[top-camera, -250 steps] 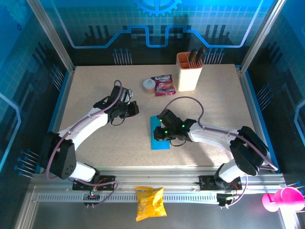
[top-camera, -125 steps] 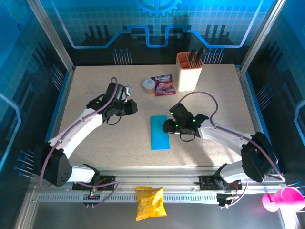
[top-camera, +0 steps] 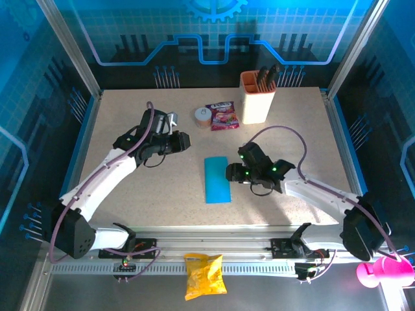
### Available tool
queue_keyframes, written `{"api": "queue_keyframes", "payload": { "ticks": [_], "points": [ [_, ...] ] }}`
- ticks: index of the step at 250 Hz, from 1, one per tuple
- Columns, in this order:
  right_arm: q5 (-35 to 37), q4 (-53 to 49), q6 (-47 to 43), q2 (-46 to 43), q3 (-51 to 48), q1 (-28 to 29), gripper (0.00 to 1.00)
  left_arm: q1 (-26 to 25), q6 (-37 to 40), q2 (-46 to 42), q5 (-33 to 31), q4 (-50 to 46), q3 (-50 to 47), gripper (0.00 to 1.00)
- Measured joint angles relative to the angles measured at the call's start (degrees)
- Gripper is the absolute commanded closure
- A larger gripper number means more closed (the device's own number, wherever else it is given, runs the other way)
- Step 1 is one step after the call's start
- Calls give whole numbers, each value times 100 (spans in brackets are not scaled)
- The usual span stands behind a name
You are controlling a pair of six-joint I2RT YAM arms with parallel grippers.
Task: Fold a paper plane with a square sheet of paper (pick it up from the middle)
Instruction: Hold the square sheet of paper at the center of the table.
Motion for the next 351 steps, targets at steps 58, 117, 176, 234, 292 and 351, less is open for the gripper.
{"api": "queue_keyframes", "payload": {
  "ticks": [58, 117, 176, 234, 292, 351],
  "points": [
    [-411, 702, 153, -46, -590, 85, 85, -85, 4, -4, 125, 50, -264, 60],
    [-772, 1318, 201, 348, -643, 328, 100, -101, -9, 297, 203, 221, -262, 66],
    [-1060, 2249, 332, 835, -866, 387, 100, -105, -20, 1720, 588, 625, 245, 89],
    [-1440, 3064, 461, 1810, -852, 417, 100, -195, -334, 2339, 841, 1110, 155, 86],
    [-1945, 4076, 833, 2750, -826, 420, 100, -315, -750, 2385, 1029, 1668, -326, 87],
    [-2063, 4419, 997, 2800, -813, 457, 100, -356, -907, 2507, 1075, 1862, -509, 88]
  ]
}}
